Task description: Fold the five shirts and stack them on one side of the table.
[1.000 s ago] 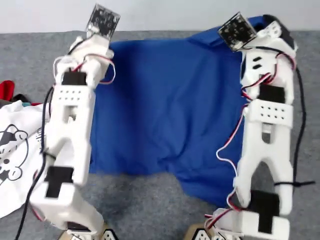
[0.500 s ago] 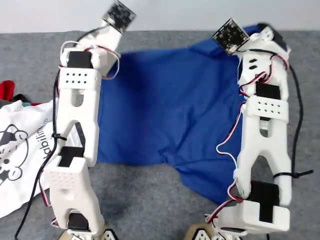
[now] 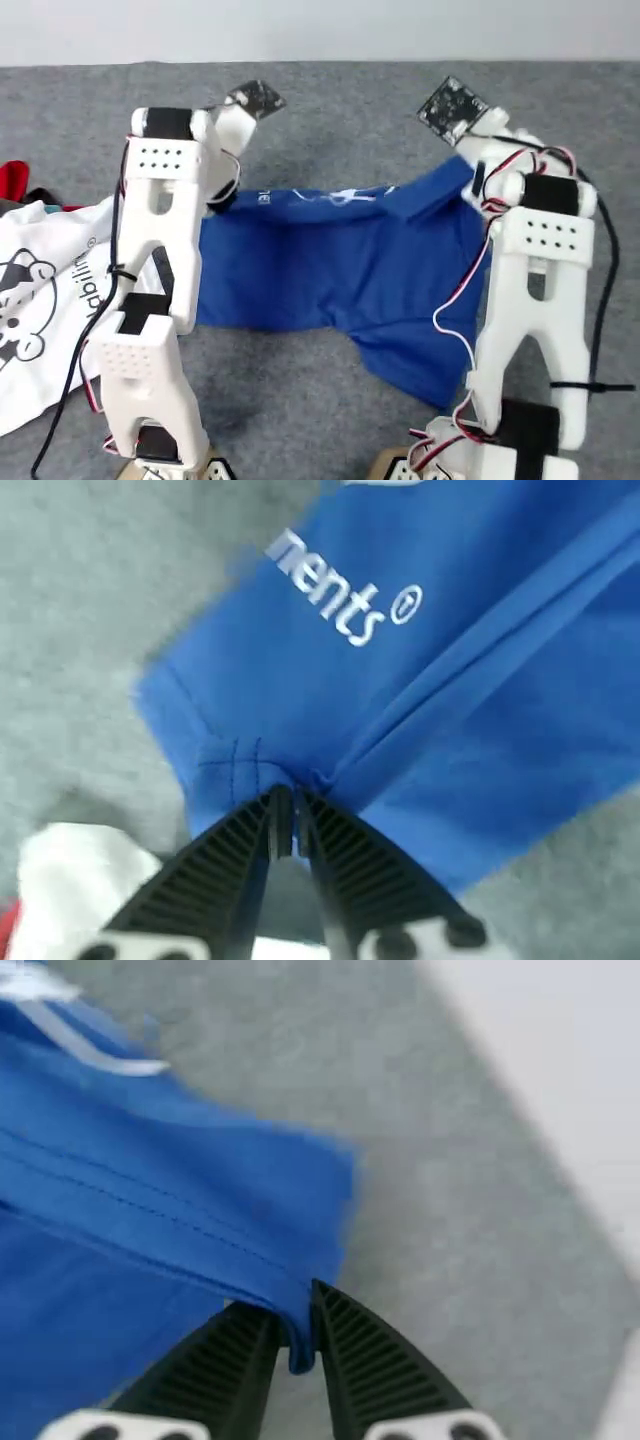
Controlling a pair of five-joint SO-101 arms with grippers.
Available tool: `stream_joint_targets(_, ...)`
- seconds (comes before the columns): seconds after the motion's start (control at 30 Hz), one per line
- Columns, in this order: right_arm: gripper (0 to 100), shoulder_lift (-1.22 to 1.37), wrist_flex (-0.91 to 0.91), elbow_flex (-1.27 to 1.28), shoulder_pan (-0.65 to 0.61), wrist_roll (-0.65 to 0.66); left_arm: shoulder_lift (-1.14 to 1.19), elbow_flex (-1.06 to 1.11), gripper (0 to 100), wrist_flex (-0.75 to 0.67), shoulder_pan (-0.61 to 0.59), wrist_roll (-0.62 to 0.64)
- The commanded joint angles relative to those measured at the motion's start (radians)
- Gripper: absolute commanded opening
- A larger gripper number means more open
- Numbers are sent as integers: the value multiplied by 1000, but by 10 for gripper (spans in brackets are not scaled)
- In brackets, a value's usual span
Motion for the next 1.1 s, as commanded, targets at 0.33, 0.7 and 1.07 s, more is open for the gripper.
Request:
stream_joint_targets(0.33, 13, -84, 610, -8, -8, 5, -181, 407, 5, 29, 17, -20)
stream_joint_targets(0.7, 10, -173, 664, 261, -18, -58, -178, 429, 5, 14, 14, 9)
stream_joint_targets(1.07, 10, -298, 654, 397, -21, -60, -178, 429, 5, 6, -23, 9)
